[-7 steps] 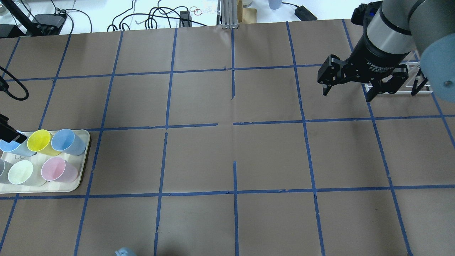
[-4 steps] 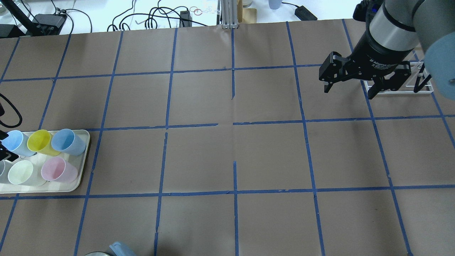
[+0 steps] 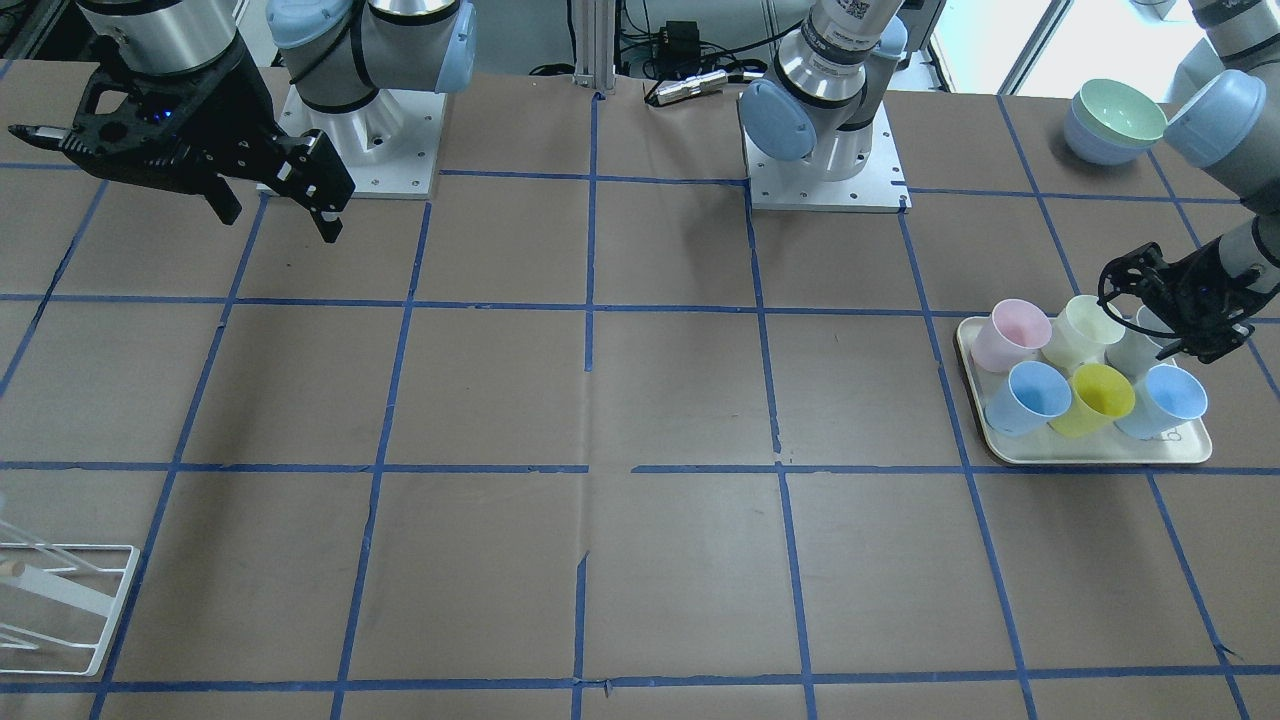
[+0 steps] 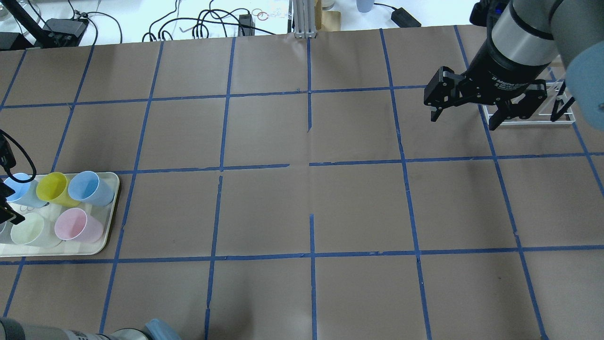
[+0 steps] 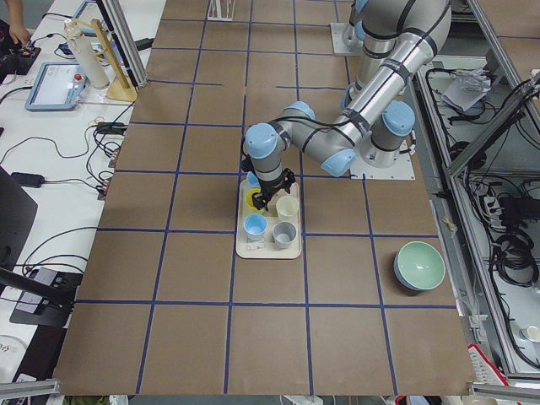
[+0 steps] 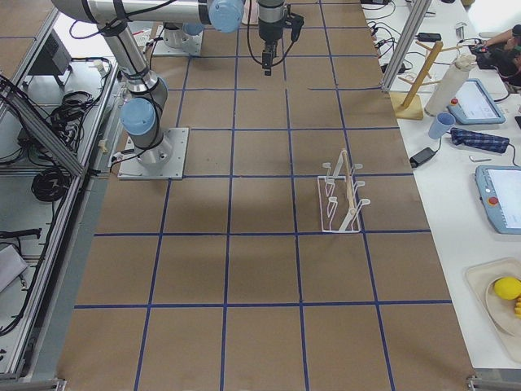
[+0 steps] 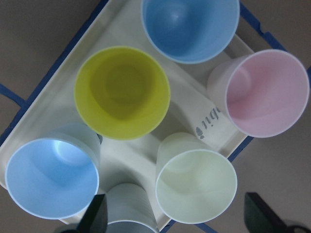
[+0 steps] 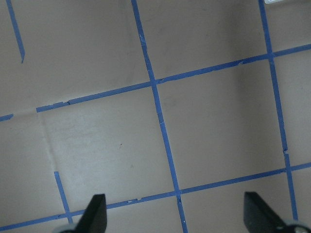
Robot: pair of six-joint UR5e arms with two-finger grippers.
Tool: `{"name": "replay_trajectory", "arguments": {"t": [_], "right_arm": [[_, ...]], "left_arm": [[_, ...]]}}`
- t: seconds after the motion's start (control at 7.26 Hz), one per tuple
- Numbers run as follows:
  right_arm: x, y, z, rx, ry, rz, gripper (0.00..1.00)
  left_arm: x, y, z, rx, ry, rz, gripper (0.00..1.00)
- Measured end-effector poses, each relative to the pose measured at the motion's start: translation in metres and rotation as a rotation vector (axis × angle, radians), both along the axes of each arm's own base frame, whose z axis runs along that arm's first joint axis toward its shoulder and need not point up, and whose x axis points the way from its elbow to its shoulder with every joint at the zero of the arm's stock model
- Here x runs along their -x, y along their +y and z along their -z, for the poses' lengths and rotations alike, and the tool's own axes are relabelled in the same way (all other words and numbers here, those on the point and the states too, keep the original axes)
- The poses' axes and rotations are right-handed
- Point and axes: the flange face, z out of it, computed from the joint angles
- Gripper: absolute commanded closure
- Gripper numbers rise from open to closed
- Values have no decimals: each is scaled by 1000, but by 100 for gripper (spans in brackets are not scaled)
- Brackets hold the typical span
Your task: Transfer IKEA cup to right arm and place on rack
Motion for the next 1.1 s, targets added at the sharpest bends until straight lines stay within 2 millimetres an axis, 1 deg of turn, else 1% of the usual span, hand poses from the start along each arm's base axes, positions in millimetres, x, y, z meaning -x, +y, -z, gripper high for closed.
{"name": "replay_trajectory", "arguments": {"t": [0.83, 0.96, 1.1], "right_arm": [[0, 1, 2, -13, 2, 5, 0], [0, 2, 3, -25, 2, 4, 0], [0, 6, 1, -33, 2, 3, 0]], "left_arm": [[-7, -2, 27, -60, 13, 9, 10], [-8, -3, 31, -64, 18, 9, 11], [-9, -3, 34, -67, 21, 9, 18]]}}
